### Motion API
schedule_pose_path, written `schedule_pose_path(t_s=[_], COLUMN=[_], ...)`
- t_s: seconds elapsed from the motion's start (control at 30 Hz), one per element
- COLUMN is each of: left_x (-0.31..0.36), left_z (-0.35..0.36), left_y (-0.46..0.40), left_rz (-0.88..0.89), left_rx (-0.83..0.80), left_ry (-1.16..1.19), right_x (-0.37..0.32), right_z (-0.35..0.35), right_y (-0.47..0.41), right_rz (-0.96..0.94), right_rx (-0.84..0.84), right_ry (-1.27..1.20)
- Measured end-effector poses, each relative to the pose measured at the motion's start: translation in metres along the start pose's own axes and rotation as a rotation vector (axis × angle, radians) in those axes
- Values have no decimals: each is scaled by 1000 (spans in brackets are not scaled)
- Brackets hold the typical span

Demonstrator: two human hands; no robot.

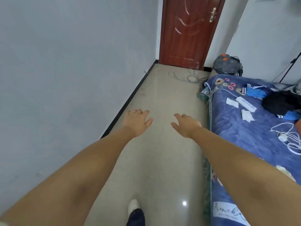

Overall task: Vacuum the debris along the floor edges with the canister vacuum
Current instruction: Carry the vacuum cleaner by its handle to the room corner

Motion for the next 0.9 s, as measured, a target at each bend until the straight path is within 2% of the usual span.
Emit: schedule_pose_path(t_s=[0.13, 0.43, 0.67, 0.9], left_x=[-31, -53, -43, -27], left_z=[-6, -33, -25, -36], left_y=[-69, -249, -399, -583], left_rz=[-28, 60, 108, 56], left_rx=[-38, -61, -92, -61], left_ry=[64, 104, 83, 148], right_x=[-1, 18, 87, 179], right_z=[-10, -47, -55, -86], right_y=[-67, -214, -339, -502], right_rz=[51, 121, 162, 146], right_rx=[-38, -34, -22, -2], right_ry=[-18, -95, -141, -129])
Point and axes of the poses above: each hand's wrist, its own y-axis away from the middle knuckle, its own z-axis out of the palm, x = y × z, the point moved 3 cm from there along -y, towards the middle knuckle, and after that the axes turned 6 degrees about y, right-handed, at the moved point
